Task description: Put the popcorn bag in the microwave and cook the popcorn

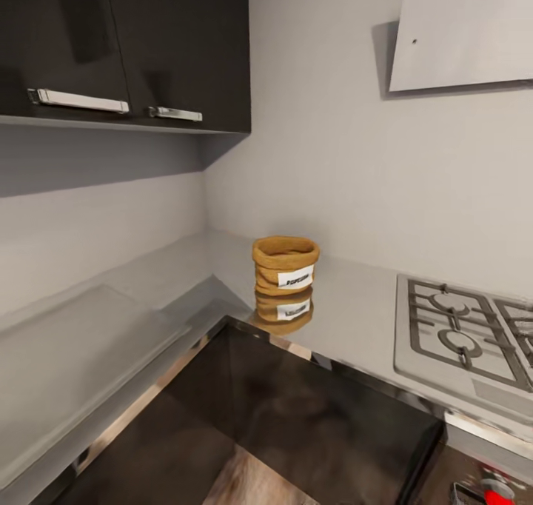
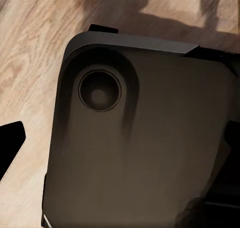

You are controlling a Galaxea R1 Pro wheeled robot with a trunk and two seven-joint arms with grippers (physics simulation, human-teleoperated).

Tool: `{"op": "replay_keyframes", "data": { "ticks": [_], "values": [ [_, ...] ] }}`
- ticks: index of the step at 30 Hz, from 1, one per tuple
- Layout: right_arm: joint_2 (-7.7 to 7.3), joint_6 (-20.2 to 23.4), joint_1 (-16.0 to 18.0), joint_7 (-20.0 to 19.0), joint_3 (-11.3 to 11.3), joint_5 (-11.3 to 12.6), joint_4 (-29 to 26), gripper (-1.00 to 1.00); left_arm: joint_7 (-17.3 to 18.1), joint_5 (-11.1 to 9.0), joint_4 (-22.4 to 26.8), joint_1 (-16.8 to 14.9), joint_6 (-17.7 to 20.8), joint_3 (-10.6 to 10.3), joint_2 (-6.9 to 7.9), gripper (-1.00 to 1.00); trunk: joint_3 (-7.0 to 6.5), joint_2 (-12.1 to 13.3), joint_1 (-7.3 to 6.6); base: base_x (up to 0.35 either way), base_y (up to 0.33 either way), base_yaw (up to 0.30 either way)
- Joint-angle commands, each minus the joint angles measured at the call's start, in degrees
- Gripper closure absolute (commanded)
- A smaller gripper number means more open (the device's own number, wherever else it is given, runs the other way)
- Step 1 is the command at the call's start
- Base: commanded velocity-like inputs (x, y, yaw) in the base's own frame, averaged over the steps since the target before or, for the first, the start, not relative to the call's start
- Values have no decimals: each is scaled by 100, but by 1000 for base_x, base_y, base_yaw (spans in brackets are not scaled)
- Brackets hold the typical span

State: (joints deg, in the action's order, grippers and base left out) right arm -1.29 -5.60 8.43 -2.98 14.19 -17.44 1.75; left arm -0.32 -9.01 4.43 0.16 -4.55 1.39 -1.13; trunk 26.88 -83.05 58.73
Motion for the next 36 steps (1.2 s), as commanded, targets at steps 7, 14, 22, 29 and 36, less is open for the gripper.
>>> {"op": "replay_keyframes", "data": {
  "ticks": [7,14,22,29,36],
  "values": [
    [-3,-37,9,-10,49,-40,19,-100,-6,-43,14,2,-10,10,-2,-100,5,-3,0,1,1,-280],
    [-8,-37,9,-10,55,-40,19,-100,-12,-78,23,2,-10,18,-2,-100,5,-3,0,0,0,-282],
    [-9,-30,9,-17,58,-40,19,-100,-12,-83,32,2,-10,29,-2,-100,5,-3,0,0,0,-279],
    [-12,-21,9,-19,50,-50,19,-100,-12,-83,32,2,-10,43,-2,-100,5,-3,0,0,0,-50],
    [-12,1,9,-12,49,-67,19,-100,-12,-83,24,2,-10,39,-2,-100,5,-3,0,1,0,-1]
  ]
}}
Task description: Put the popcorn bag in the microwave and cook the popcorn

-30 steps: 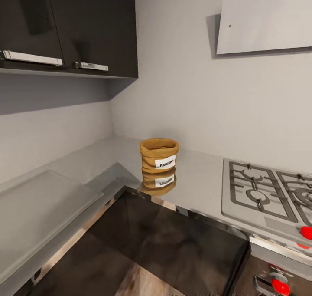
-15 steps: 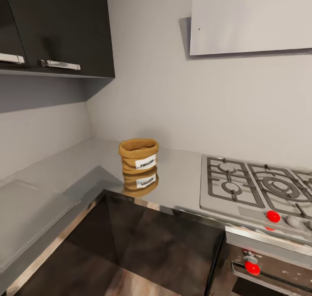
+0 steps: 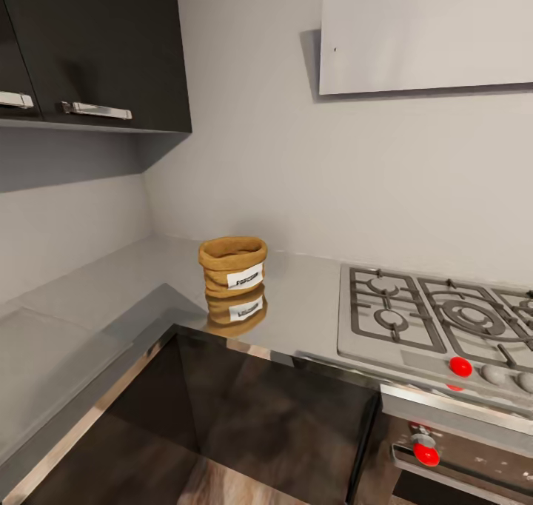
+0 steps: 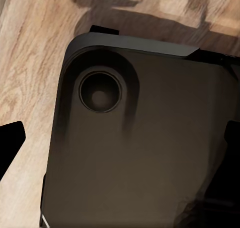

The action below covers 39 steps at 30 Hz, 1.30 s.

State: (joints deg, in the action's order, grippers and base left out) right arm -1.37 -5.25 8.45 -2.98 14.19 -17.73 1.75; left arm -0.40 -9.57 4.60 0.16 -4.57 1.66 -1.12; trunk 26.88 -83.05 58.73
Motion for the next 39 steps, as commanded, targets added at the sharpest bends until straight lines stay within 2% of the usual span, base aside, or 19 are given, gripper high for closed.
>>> {"op": "replay_keyframes", "data": {
  "ticks": [1,11,17,23,26,39],
  "values": [
    [-4,-29,7,-11,49,-43,19,-100,-4,-28,4,2,-9,11,1,-100,5,-3,0,71,-34,0],
    [-4,-46,7,-10,46,-47,19,-100,5,-28,0,2,-9,0,7,-100,5,-3,0,208,-153,0],
    [-4,-46,7,-10,48,-47,19,-100,-18,-56,36,2,-9,36,-4,-100,5,-3,0,33,-24,0],
    [-4,-59,7,-10,48,-47,19,-100,-30,-278,35,2,-9,44,-19,-100,5,-3,0,1,0,0],
    [-3,-63,6,-10,48,-41,19,-100,-30,-315,37,2,-15,45,-19,-100,5,-3,0,0,0,0],
    [-4,-32,7,-10,43,-46,19,-100,-31,-327,38,2,-17,37,-25,-100,-229,519,-286,0,0,0]
  ]
}}
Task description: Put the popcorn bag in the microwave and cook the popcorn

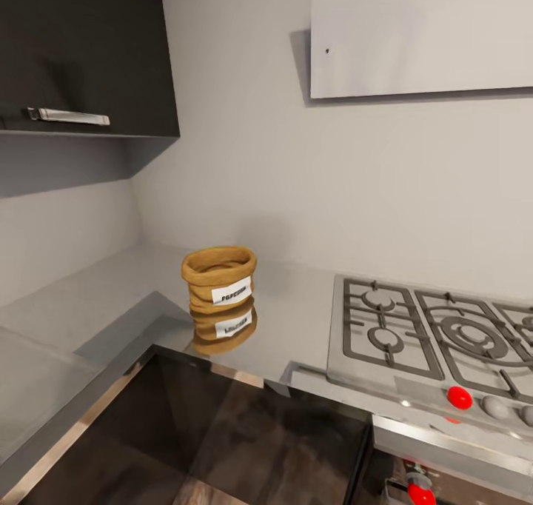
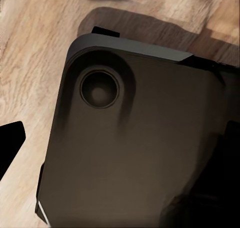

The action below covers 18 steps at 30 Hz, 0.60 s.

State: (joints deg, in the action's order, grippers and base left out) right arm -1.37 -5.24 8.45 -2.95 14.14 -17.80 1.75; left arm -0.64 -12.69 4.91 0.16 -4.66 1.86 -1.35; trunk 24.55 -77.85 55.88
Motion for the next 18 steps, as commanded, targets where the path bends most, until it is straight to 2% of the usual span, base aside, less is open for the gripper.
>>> {"op": "replay_keyframes", "data": {
  "ticks": [1,18],
  "values": [
    [-4,-33,7,-12,47,-37,19,-100,-7,-14,8,2,-9,16,-3,-100,-14,38,-23,0,0,0],
    [30,14,7,-17,54,-26,19,-100,-6,-14,10,2,-6,7,-3,-100,-319,720,-396,0,0,0]
  ]
}}
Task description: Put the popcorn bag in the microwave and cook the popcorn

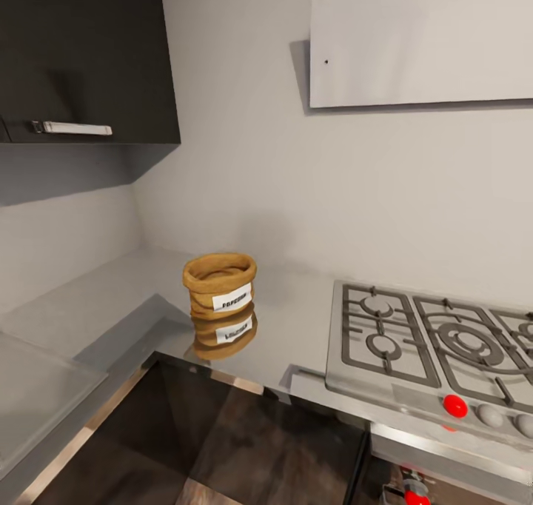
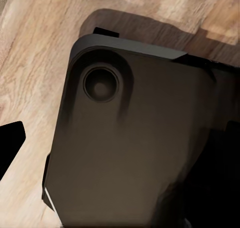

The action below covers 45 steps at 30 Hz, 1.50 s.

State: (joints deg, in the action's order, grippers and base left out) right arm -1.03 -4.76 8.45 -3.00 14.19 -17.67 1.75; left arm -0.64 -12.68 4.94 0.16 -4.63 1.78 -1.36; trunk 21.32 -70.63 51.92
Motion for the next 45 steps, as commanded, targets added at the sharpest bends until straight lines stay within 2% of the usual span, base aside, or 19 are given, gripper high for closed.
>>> {"op": "replay_keyframes", "data": {
  "ticks": [1,12,45],
  "values": [
    [-13,-38,7,-14,49,-40,19,-100,-7,-15,7,2,-7,15,1,-100,-13,38,-22,0,0,0],
    [-2,-30,7,-17,49,-36,19,-100,-7,-17,7,2,-10,15,4,-100,-211,479,-264,0,0,0],
    [-23,-43,7,-17,49,-44,19,-100,2,-15,-2,2,-12,3,13,-100,77,479,-264,0,0,0]
  ]
}}
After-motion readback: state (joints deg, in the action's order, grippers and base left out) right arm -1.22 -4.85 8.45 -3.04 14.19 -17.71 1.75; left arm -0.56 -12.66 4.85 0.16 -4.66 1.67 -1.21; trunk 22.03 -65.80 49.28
